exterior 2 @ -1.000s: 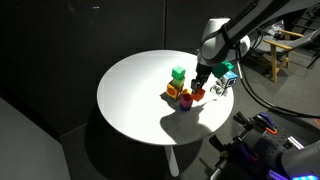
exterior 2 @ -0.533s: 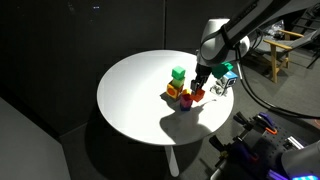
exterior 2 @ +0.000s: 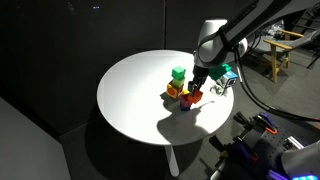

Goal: Pick up the orange block and put it on the pink block

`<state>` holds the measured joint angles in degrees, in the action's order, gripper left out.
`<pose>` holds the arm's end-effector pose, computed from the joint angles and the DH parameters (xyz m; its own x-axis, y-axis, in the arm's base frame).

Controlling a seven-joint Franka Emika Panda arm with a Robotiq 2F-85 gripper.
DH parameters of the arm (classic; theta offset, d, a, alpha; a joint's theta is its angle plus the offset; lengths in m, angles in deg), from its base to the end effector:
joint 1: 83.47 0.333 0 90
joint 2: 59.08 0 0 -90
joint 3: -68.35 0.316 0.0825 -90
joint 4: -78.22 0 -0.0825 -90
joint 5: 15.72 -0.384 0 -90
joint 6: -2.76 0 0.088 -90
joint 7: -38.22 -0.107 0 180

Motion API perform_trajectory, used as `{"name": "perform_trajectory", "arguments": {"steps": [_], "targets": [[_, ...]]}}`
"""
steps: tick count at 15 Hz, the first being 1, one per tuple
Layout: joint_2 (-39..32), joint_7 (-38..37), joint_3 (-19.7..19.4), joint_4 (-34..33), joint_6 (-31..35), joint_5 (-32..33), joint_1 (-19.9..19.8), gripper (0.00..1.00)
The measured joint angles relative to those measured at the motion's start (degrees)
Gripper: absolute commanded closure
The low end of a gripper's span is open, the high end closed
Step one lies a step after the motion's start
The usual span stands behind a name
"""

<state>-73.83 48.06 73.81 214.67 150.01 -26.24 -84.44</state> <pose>0.4964 0.0375 0.2084 0.9940 0.0931 -0.0580 0.0854 -0.9886 -0.1237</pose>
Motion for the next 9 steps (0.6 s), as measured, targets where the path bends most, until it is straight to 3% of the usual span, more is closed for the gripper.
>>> {"name": "perform_trajectory", "arguments": {"steps": [9], "targets": [[-0.11,-4.04,-0.49,-1.85,0.00,0.35,0.50,0.72]]}}
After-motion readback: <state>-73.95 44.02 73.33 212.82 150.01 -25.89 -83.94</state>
